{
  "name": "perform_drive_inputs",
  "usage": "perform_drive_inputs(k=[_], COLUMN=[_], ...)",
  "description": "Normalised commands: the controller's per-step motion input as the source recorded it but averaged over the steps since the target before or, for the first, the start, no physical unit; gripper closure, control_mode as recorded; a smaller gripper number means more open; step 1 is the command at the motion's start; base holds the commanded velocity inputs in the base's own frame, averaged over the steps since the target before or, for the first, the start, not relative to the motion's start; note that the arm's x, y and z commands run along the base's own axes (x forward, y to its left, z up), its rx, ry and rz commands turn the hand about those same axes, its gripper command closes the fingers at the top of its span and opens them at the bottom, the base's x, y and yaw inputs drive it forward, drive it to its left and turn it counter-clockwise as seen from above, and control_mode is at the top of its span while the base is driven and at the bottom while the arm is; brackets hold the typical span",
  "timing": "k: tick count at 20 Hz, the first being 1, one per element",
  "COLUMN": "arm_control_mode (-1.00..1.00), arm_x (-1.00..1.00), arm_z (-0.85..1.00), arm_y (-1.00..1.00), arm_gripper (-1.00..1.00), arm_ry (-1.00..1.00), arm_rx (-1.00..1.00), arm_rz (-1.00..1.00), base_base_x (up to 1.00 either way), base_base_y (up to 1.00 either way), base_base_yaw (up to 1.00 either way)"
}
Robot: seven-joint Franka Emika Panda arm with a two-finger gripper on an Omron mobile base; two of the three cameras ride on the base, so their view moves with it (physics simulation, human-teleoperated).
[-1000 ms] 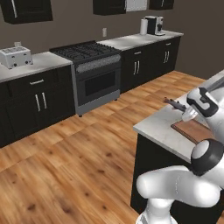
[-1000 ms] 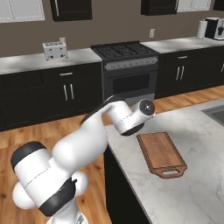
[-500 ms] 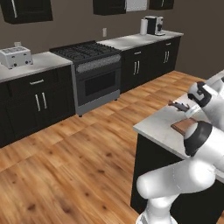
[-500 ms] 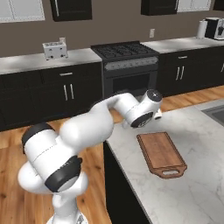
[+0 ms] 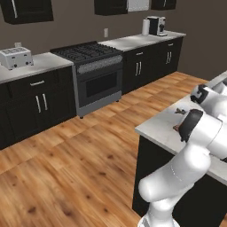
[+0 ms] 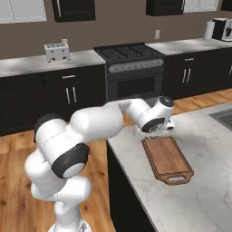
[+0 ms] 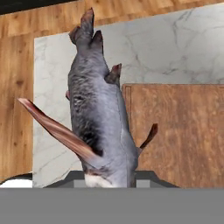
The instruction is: Retrieve the fish from the fridge and place it on the cutting board.
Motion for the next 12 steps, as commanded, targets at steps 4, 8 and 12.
perform_drive_inputs(k=[4,8,12], arm_control_mode=[-1.0,-1.0,-1.0], arm_x=[0.0,0.0,0.0], arm_z=[-0.27,-0.19,-0.2], arm_y=[-0.28,-0.29,-0.41], arm_gripper=[1.0,1.0,1.0], arm_ry=[0.06,0.03,0.0], arm_rx=[0.0,0.0,0.0], arm_rz=[-0.07,-0.06,-0.03], base_base_x=[0.0,0.0,0.0], base_base_y=[0.0,0.0,0.0], base_base_yaw=[0.0,0.0,0.0])
